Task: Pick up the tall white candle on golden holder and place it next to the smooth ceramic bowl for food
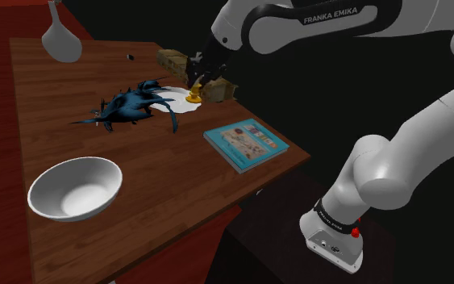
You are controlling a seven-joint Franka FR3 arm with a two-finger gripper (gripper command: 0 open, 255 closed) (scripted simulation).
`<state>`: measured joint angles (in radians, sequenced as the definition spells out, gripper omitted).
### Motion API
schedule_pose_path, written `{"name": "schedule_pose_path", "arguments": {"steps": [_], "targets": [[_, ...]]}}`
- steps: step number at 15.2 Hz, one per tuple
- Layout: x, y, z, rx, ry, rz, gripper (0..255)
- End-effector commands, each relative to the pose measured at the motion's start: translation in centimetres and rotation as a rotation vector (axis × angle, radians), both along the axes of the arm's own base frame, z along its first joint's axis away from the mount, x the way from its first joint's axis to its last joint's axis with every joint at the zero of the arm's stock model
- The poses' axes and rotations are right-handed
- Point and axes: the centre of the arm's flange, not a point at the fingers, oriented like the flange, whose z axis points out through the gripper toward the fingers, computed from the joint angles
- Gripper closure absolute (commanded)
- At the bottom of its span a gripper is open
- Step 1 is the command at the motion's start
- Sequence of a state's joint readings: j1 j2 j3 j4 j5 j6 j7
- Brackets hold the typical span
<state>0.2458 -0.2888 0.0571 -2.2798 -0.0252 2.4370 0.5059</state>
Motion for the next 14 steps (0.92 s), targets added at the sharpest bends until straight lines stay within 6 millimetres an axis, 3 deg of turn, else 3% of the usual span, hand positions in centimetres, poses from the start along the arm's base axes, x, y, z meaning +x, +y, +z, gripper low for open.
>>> {"name": "schedule_pose_path", "arguments": {"steps": [1,14], "targets": [[-0.8,2.6,0.0,0.001,0.0,-0.002,255],[-6.7,18.7,0.1,0.001,0.0,-0.002,255]]}}
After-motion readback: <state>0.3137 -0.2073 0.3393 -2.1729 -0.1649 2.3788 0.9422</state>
